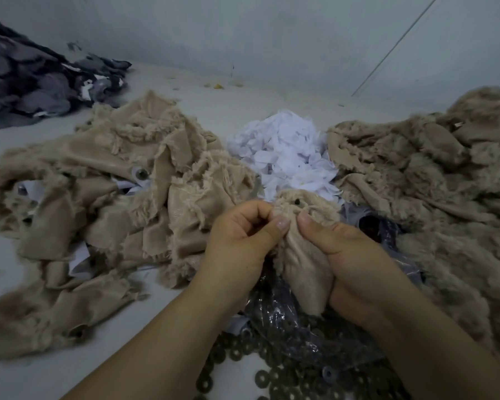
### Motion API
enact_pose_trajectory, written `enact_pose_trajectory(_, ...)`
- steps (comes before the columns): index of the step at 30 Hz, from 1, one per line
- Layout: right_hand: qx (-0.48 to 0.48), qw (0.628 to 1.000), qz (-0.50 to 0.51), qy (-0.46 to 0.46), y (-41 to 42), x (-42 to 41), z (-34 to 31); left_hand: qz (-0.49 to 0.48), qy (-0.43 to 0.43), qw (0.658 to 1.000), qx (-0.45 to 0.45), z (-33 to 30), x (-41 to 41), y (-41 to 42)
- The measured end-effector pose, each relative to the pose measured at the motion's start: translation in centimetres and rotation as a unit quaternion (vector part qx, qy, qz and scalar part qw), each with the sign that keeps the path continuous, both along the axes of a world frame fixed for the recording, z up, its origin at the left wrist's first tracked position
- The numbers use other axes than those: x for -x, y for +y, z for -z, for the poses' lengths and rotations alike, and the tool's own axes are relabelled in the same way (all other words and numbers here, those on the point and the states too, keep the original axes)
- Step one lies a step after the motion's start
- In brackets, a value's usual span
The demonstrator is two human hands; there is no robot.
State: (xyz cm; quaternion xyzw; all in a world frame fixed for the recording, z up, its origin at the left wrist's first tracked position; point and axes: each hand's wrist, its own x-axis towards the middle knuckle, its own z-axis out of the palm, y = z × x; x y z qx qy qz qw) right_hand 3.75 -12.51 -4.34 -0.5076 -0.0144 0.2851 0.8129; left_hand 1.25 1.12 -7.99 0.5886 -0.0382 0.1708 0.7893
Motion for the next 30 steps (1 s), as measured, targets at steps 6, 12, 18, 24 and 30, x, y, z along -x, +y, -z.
enact_pose_trajectory(6,0.308,0.919,0.012,-0.244,-1.4,-0.1,-1.5,-0.012,-0.005,0.997,0.073,-0.4,-0.4,0.7)
enact_pose_trajectory(12,0.692,0.553,-0.248,-0.392,-3.8,-1.2,-2.9,-0.025,-0.007,0.991,0.135,-1.0,-0.4,1.6)
enact_pose_trajectory(18,0.683,0.52,-0.128,-0.497,-2.8,-1.6,-0.7,-0.021,-0.008,0.99,0.136,-1.0,-0.2,1.5)
enact_pose_trajectory(24,0.648,0.533,-0.185,-0.512,-1.5,-0.5,-1.0,-0.048,-0.015,0.991,0.123,-1.2,-0.1,1.5)
enact_pose_trajectory(30,0.69,0.474,-0.225,-0.5,-0.4,-1.3,-1.1,-0.032,-0.016,0.993,0.116,-1.3,0.1,1.5)
